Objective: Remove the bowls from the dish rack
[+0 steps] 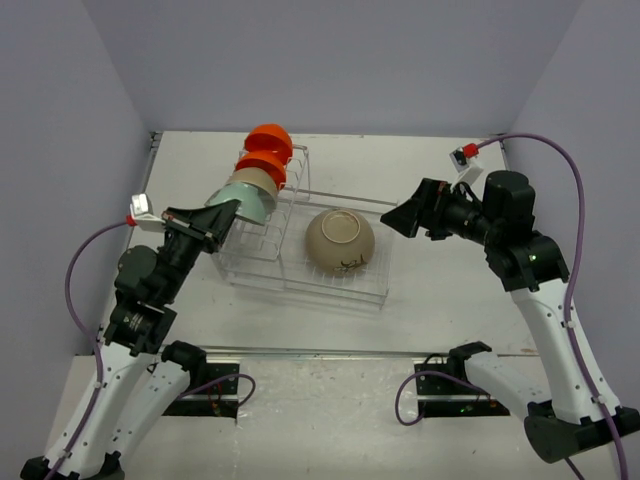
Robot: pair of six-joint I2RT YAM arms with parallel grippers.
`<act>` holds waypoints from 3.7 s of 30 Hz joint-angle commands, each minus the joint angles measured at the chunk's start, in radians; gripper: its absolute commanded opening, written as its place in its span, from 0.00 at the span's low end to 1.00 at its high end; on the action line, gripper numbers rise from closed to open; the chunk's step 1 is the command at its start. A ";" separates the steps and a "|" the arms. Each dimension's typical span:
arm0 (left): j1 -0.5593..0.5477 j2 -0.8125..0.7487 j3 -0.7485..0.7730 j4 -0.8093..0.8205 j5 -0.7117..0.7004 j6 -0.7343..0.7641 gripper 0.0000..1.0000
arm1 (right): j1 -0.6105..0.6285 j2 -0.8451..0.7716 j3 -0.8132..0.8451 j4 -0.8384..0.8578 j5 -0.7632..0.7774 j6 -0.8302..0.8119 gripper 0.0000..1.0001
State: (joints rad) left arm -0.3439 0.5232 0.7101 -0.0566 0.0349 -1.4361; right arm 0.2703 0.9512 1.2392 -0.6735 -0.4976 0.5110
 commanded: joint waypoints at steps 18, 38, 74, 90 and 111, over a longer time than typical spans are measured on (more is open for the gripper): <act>0.000 -0.046 0.302 -0.260 -0.124 0.149 0.00 | 0.013 0.006 0.023 0.015 0.011 -0.009 0.99; -0.010 0.623 1.207 -1.153 -0.707 0.512 0.00 | 0.030 0.004 0.075 -0.006 0.033 0.040 0.99; 0.540 1.357 0.839 -0.802 -0.616 0.793 0.00 | 0.029 0.109 0.278 -0.159 0.172 -0.022 0.99; 0.542 1.485 0.933 -0.813 -0.649 0.810 0.06 | 0.029 0.061 0.236 -0.182 0.185 -0.025 0.99; 0.500 1.064 0.905 -0.677 -0.236 0.738 0.50 | 0.029 0.070 0.220 -0.150 0.137 -0.019 0.99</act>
State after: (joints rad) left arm 0.1806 1.8145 1.5963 -0.8330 -0.3443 -0.6617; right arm 0.2962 1.0218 1.4635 -0.8520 -0.3355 0.4965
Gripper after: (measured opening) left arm 0.491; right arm 0.989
